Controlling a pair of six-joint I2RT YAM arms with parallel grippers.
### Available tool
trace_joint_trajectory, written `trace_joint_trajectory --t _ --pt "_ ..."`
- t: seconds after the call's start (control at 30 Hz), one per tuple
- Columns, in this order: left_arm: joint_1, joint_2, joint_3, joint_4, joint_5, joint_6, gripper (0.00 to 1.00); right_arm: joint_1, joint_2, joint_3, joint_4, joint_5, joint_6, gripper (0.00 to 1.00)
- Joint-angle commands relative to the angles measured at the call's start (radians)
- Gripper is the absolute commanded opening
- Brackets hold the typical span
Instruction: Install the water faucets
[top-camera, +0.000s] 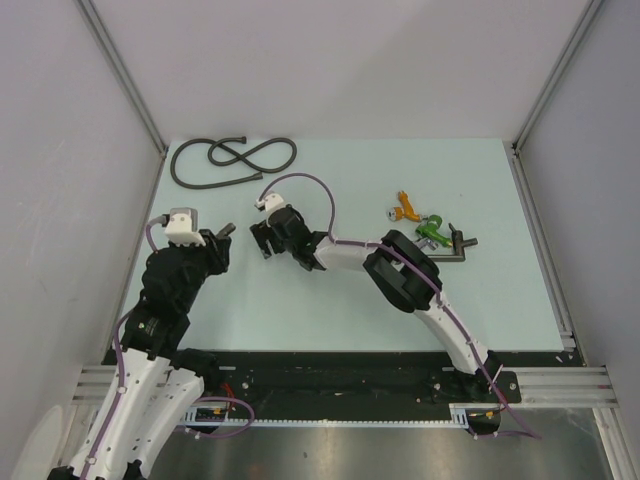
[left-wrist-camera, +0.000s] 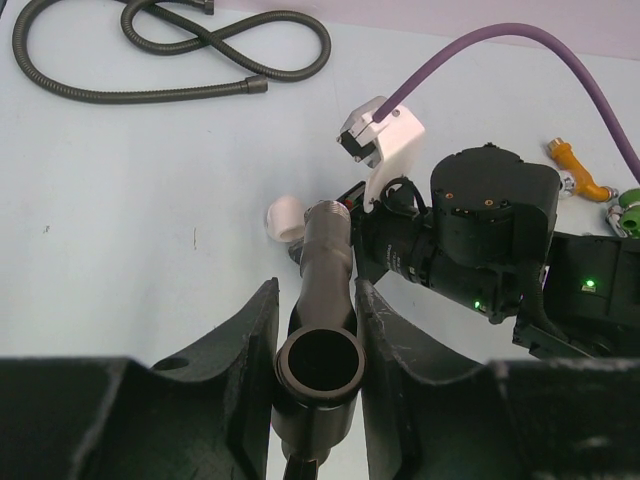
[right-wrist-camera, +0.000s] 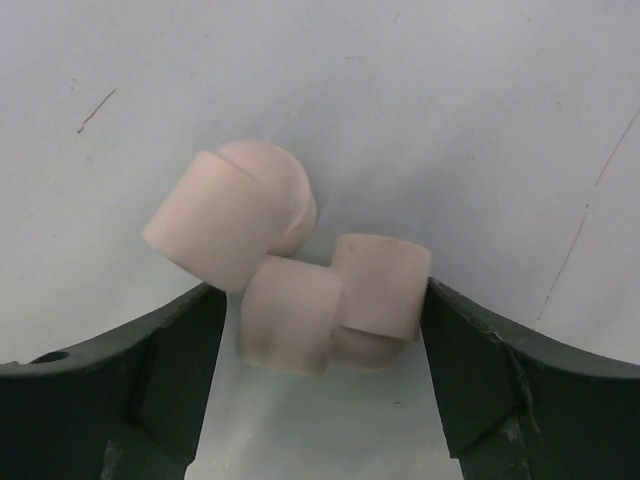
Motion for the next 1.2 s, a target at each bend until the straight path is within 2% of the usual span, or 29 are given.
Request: trace_joint_trajectory --t 0.0,0.03,0.1,0.13,0.23,0.33,0.47,0.6,0.8,0.9,1.0,1.03,1.1,1.13,1.17 --pt "-0.008 -0.011 0.0 0.041 -0.018 0.022 0.0 0.006 0.026 0.032 -0.026 0.034 0.013 0.75" --pt "-0.008 -0.014 -0.002 0.041 -0.018 0.022 0.0 0.004 0.023 0.03 -0.029 0.034 0.01 0.66" --pt "-0.01 -0.014 -0.002 0.041 -0.015 0.023 0.0 0.004 0.012 0.022 -0.036 0.042 0.008 0.56" --pt "-0.01 -0.014 -0.003 0.041 -0.015 0.023 0.0 0.004 -0.009 0.004 -0.038 0.043 0.008 0.45" --pt "-0.01 -0.017 -0.003 0.043 -0.012 0.023 0.0 0.004 -0.054 -0.066 -0.044 0.043 0.007 0.31" --pt "-0.011 -0.02 -0.006 0.044 -0.004 0.023 0.0 0.004 -0.138 -0.178 -0.059 0.048 0.019 0.27" --pt "-0.014 -0.024 -0.009 0.05 0.022 0.017 0.0 -0.013 -0.261 -0.318 -0.147 0.049 0.06 0.27" --pt "-0.017 -0.03 -0.018 0.075 0.1 0.008 0.0 -0.022 -0.388 -0.453 -0.249 0.052 0.091 0.29" --pt "-0.02 -0.032 -0.051 0.162 0.338 -0.029 0.0 -0.019 -0.525 -0.646 -0.352 0.079 0.18 0.33" --pt "-0.022 -0.029 -0.054 0.198 0.413 -0.031 0.0 -0.02 -0.587 -0.7 -0.381 0.082 0.234 0.4" --pt "-0.023 -0.009 -0.058 0.26 0.52 -0.047 0.0 -0.022 -0.626 -0.741 -0.404 0.05 0.275 0.51" --pt "-0.023 -0.001 -0.06 0.274 0.546 -0.055 0.0 -0.022 -0.65 -0.757 -0.405 0.039 0.281 0.61" --pt "-0.025 0.017 -0.065 0.323 0.617 -0.084 0.0 -0.023 -0.68 -0.769 -0.408 0.014 0.298 0.72" --pt "-0.025 0.023 -0.066 0.34 0.638 -0.09 0.0 -0.026 -0.699 -0.774 -0.411 0.01 0.303 0.82" --pt "-0.023 0.032 -0.063 0.351 0.66 -0.1 0.0 -0.029 -0.735 -0.772 -0.415 0.0 0.304 0.86"
